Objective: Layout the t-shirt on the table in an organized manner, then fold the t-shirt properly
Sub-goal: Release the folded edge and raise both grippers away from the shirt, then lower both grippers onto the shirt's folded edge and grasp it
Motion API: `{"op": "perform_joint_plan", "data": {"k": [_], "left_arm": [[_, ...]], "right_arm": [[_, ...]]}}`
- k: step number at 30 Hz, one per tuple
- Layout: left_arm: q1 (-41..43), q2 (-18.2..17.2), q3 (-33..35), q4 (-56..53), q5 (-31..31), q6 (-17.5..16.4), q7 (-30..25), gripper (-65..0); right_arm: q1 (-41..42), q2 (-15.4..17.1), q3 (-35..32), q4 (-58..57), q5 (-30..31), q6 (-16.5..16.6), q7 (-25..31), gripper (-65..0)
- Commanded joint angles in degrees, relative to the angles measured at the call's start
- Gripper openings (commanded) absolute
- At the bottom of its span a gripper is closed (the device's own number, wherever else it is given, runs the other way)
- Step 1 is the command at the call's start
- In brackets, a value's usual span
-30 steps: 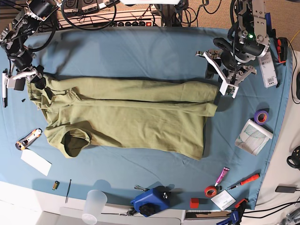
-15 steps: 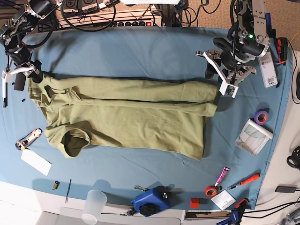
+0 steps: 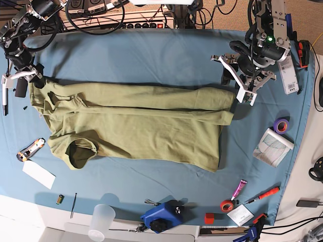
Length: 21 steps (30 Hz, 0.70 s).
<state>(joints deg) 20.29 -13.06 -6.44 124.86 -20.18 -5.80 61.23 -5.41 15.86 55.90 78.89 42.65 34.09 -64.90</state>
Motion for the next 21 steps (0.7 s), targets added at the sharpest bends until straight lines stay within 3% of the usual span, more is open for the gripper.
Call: {"op": "perform_joint_plan", "data": {"k": [1, 12, 21], "left_arm": [[-0.15, -0.28, -0.07, 1.01, -0.37, -0.2, -1.22, -39.2], [-0.15, -0.28, -0.07, 1.01, -0.39, -0.17, -1.25, -39.2], [-0.13, -0.28, -0.07, 1.01, -0.42, -0.2, -1.22, -39.2]], "right_arm": [[0.35, 1.31, 0.87, 1.03, 0.37, -0.04, 0.66, -34.5], [0.72, 4.11, 2.38, 1.01, -2.29, -1.07, 4.07, -34.5], [0.83, 3.52, -0.94, 0.96, -3.06, -1.75, 4.13, -34.5]]}}
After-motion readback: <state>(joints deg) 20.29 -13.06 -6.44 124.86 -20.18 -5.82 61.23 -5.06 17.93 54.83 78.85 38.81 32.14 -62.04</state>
